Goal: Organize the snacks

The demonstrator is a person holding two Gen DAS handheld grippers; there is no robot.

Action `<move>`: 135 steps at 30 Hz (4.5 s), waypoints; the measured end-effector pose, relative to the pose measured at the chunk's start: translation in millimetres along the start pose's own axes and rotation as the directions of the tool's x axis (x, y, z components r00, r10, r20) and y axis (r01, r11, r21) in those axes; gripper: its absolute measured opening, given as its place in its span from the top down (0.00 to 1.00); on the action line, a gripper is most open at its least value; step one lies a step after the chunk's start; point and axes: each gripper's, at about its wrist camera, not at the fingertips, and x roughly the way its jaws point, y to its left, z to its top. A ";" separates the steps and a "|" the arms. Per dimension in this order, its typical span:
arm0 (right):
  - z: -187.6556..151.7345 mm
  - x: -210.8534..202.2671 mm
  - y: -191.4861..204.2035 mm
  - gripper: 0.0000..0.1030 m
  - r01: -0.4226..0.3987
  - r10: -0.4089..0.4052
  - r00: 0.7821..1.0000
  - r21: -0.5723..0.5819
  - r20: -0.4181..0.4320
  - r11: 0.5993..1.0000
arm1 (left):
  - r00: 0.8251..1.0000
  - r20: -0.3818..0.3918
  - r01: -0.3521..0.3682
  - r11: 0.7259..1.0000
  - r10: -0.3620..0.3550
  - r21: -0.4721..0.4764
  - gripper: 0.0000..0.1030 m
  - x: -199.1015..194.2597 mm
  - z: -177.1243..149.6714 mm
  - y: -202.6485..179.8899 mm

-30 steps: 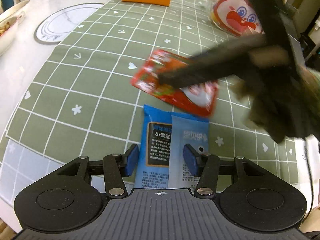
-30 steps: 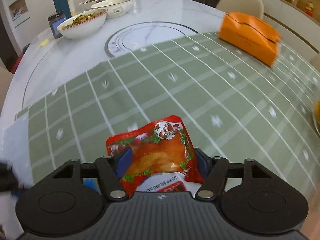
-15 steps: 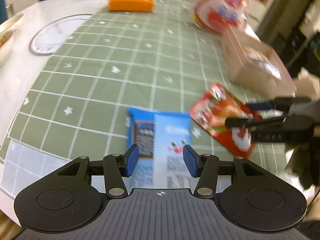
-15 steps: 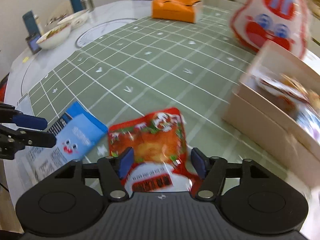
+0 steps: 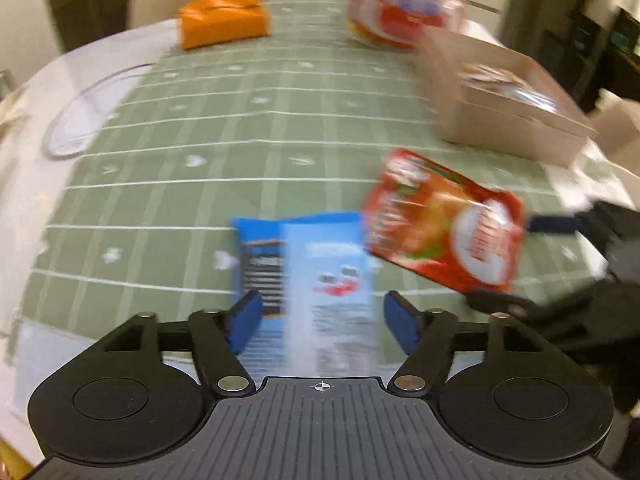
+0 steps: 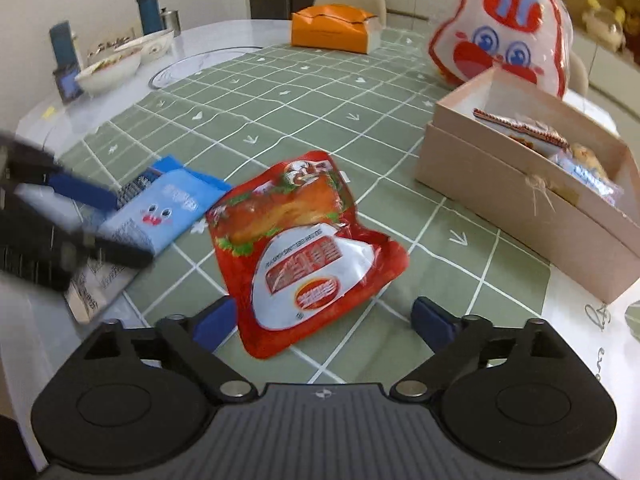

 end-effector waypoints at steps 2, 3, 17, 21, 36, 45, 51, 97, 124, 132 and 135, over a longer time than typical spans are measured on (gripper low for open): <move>-3.2 0.6 -0.1 0.00 0.001 -0.001 1.000 0.010 0.016 1.000 | 1.000 -0.027 -0.016 0.999 0.015 -0.045 0.30 5.2 -0.5 13.1; -4.8 0.4 0.1 0.00 0.004 -0.005 1.000 0.019 0.026 1.000 | 0.999 -0.040 0.001 0.997 -0.004 -0.072 0.30 8.5 -0.9 18.2; -13.7 -1.7 2.1 0.00 0.021 -0.023 0.997 0.029 0.078 0.999 | 0.994 -0.042 0.097 0.991 -0.101 -0.090 0.11 22.7 1.2 -1.6; -14.3 -2.0 2.0 0.00 0.017 -0.020 0.997 0.027 0.079 0.999 | 0.993 -0.035 0.113 0.989 -0.117 -0.093 0.36 15.9 -1.1 -3.4; 0.0 -10.6 7.8 0.16 -0.128 0.127 0.992 0.034 0.006 0.991 | 0.966 -0.051 0.231 0.931 -0.255 -0.284 0.43 9.2 -11.2 19.0; -1.4 -12.4 6.5 0.16 -0.132 0.131 0.991 0.036 0.027 0.991 | 0.982 -0.082 0.161 0.981 -0.170 -0.112 0.04 29.1 14.4 -36.6; -6.4 -21.4 -0.7 0.16 -0.065 0.065 0.998 -0.036 0.002 0.997 | 0.992 -0.097 0.082 0.996 -0.084 -0.019 0.15 27.9 10.9 -47.7; 3.3 -34.8 7.7 0.25 0.084 -0.084 0.996 -0.099 0.004 0.992 | 0.980 -0.062 0.175 0.965 -0.191 -0.197 0.22 6.8 -9.9 -3.0; 8.8 -32.0 9.3 0.45 -0.005 0.003 0.999 -0.059 -0.037 0.998 | 0.973 -0.073 0.204 0.962 -0.220 -0.181 0.21 8.0 -9.9 -5.0; 4.5 -47.8 -10.4 0.67 0.001 0.003 0.998 0.062 -0.067 0.998 | 0.956 -0.089 0.272 0.958 -0.280 -0.096 0.21 12.2 -4.9 -24.6; 0.0 -50.9 -7.8 0.50 0.006 0.000 0.998 0.083 -0.066 0.997 | 0.956 -0.091 0.272 0.959 -0.279 -0.084 0.21 11.6 -4.5 -24.7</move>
